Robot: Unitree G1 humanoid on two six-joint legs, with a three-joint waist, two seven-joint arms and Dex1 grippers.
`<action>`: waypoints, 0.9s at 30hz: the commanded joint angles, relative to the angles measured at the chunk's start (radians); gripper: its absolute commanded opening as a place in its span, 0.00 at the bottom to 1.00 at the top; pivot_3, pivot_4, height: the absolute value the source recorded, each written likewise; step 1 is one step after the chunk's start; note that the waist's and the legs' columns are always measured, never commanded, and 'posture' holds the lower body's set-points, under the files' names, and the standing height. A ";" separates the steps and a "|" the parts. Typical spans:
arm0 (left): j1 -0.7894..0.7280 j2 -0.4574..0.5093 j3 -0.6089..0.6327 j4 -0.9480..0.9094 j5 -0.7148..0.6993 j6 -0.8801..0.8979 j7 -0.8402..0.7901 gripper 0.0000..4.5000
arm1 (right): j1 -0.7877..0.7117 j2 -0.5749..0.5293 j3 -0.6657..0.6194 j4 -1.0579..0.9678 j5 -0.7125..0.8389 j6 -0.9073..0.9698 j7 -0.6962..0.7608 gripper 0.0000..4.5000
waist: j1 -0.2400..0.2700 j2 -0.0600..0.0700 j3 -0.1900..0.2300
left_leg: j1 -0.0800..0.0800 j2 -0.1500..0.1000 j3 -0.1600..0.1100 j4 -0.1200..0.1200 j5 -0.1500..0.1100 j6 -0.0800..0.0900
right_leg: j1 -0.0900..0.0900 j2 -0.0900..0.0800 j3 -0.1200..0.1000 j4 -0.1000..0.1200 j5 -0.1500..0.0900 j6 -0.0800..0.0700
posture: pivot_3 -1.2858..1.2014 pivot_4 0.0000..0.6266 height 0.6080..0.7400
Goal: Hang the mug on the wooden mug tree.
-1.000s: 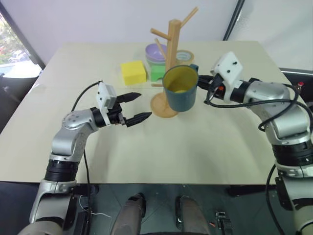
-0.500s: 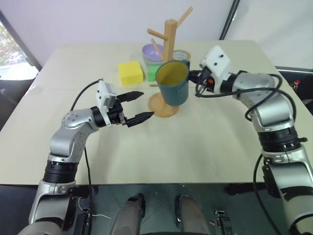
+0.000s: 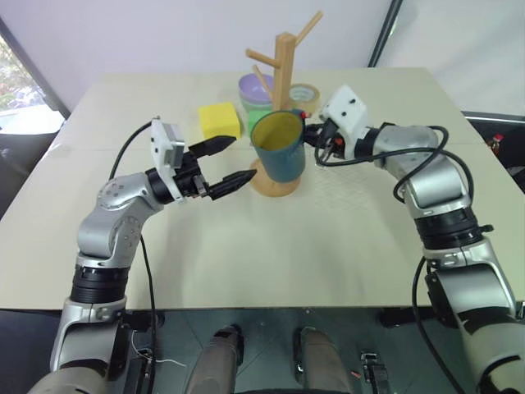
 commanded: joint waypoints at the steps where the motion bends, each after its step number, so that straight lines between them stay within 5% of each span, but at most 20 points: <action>1: -0.009 0.013 0.031 -0.042 -0.015 -0.007 0.009 1.00 | -0.023 -0.012 -0.036 -0.034 -0.018 -0.036 -0.012 0.56 | -0.001 0.000 0.000 | 0.000 0.000 0.000 0.000 0.000 0.000 | 0.000 0.000 0.000 0.000 0.000 0.000 | 0.52 0.24 1.00; 8: 0.011 0.016 0.047 -0.047 -0.007 0.002 0.057 1.00 | 0.119 -0.107 -0.222 -0.186 0.060 -0.043 -0.020 0.56 | 0.008 0.000 0.000 | 0.000 0.000 -0.001 0.000 0.000 0.000 | -0.001 0.000 0.000 0.002 0.000 0.000 | 0.52 0.24 1.00; 14: 0.094 -0.006 0.096 0.040 0.085 -0.055 0.215 1.00 | 0.373 -0.049 -0.434 -0.275 0.197 -0.065 -0.071 0.56 | 0.001 0.000 0.000 | 0.002 0.000 0.000 0.000 0.000 0.000 | 0.001 0.000 0.001 0.004 0.000 0.000 | 0.52 0.24 1.00; 21: 0.261 -0.045 0.142 0.134 0.203 -0.179 0.363 1.00 | 0.605 0.127 -0.448 -0.279 0.255 -0.151 -0.131 0.56 | 0.001 0.000 0.000 | 0.007 0.002 0.001 0.000 0.000 0.000 | 0.002 0.001 0.003 0.008 -0.002 -0.004 | 0.52 0.24 1.00; 27: 0.351 -0.062 0.159 0.127 0.235 -0.227 0.424 1.00 | 0.647 0.200 -0.433 -0.233 0.267 -0.212 -0.143 0.56 | 0.005 0.000 0.000 | 0.008 0.002 0.002 0.001 0.000 -0.001 | 0.002 0.000 0.005 0.007 -0.002 -0.005 | 0.52 0.24 1.00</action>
